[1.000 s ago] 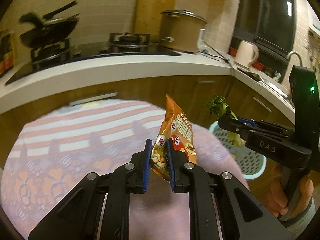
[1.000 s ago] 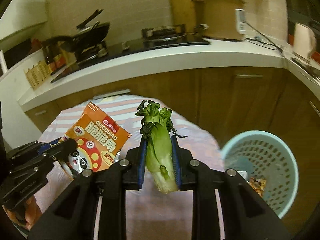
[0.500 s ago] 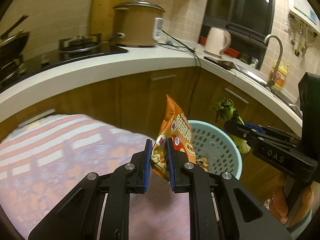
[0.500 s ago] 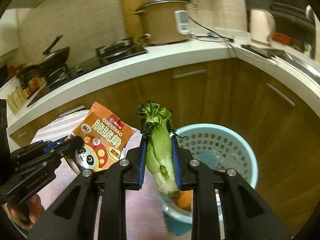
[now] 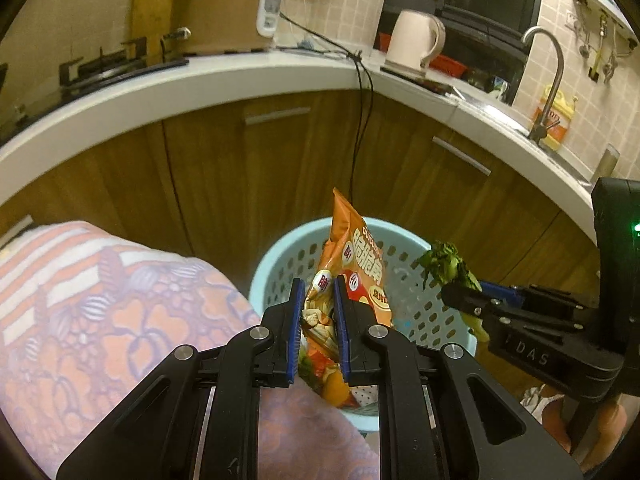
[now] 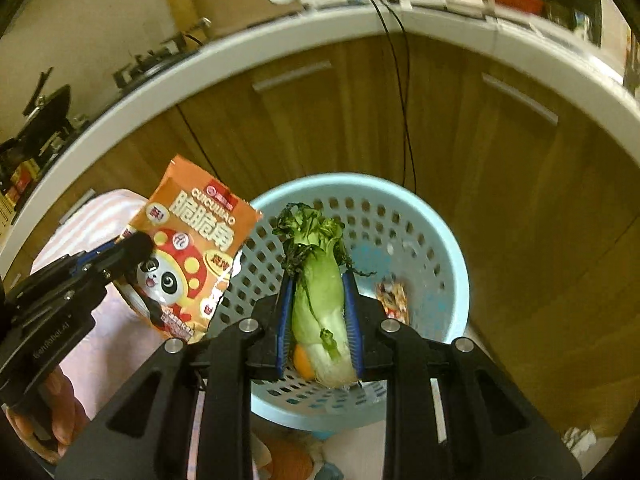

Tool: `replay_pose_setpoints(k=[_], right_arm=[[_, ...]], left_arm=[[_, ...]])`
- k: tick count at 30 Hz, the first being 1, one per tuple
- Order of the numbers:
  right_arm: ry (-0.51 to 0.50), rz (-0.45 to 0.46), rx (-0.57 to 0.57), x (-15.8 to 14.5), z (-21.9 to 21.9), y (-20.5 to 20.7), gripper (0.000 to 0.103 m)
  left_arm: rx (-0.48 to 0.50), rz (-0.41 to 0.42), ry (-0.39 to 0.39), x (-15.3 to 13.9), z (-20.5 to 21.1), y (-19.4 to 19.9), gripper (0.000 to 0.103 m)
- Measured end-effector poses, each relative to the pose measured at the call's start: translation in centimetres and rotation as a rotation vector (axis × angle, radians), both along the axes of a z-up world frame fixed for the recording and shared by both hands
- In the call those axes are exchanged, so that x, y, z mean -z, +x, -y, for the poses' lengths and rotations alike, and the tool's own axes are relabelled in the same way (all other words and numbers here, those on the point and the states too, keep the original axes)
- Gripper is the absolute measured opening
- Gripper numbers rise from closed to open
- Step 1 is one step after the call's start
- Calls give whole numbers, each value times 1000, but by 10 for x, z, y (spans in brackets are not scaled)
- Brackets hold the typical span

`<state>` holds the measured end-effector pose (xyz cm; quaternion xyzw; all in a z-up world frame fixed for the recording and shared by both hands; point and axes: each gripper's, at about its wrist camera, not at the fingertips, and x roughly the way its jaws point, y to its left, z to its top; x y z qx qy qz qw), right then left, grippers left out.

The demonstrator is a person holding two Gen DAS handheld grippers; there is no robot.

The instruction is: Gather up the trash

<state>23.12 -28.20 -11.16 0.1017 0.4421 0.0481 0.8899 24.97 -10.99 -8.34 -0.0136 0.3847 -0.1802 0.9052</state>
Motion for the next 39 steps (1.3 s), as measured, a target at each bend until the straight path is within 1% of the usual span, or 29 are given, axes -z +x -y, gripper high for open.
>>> replay_pose_setpoints(k=[1,2,3,4,5,6,7,11,14,16,20,22,25,27,30,35,39], right_arm=[[9,-17,5,4,2,2,22],[18,-29,10,8,4,3,22],[28,-39,16,11,7,4,24],[34,-42,21,12,8,5,30],[37,-44,28,13,10,5,41],[37,-39,34,13,12,4,47],[36,-30,35,12,13,2,50],[44,-12,39,7,15,-3,50],[29,21,38,-3,10,-12,50],[12,45,38,-11,6,-19,50],[-26,121,32,-32,-8,-39,51],[-51,160,34,-41,-15,-50,54],[-80,216,45,-54,-23,-65,56],[-100,254,58,-61,-29,-76,56],[-124,298,76,-67,-36,-88,60],[-165,361,91,-75,-48,-104,62],[-190,393,96,-79,-58,-115,62]], left_arm=[[-1,-7,7,4,3,2,17],[-2,-8,10,5,4,3,17],[-2,-6,13,7,5,4,23],[4,-10,21,9,7,5,36],[0,-7,28,9,8,4,43],[-6,3,39,8,8,3,52],[-7,11,48,9,9,1,53],[-11,10,49,8,5,-2,53],[-19,18,39,4,-1,-9,54],[-30,32,28,-1,-7,-16,60],[-67,90,9,-17,-23,-39,70],[-94,124,12,-25,-32,-51,78],[-146,182,22,-35,-48,-73,83],[-179,215,35,-40,-55,-87,84],[-221,249,59,-44,-62,-101,86],[-268,264,58,-45,-74,-120,86],[-294,271,55,-41,-82,-131,86]])
